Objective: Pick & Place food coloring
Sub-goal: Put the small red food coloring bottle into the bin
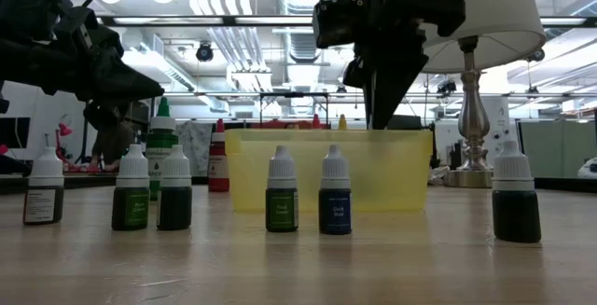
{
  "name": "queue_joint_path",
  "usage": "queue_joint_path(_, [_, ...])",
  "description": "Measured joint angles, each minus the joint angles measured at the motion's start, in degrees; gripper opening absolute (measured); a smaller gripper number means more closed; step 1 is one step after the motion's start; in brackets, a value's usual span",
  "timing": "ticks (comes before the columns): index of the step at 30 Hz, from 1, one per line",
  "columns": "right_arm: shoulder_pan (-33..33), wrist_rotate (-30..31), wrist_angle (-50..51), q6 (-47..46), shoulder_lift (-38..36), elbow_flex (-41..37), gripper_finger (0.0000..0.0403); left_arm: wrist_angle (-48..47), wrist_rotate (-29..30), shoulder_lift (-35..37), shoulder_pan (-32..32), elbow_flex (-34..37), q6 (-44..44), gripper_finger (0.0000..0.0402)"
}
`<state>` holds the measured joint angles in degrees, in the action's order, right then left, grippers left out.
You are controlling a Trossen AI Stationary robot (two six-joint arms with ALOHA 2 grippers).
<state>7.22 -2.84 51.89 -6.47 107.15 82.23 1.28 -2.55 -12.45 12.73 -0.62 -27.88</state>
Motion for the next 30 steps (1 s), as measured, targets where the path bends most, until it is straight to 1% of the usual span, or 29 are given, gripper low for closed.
queue_joint_path(13, [-0.50,0.04,-8.05,0.17,-0.02,-7.19,0.0060,0.00,0.02,0.02,-0.02,0.00,0.00,0.0000])
queue_joint_path(30, [-2.64,0.04,-11.00,0.41,-0.02,-10.13,0.0060,0.00,0.01,0.02,-0.01,0.00,0.00,0.0000])
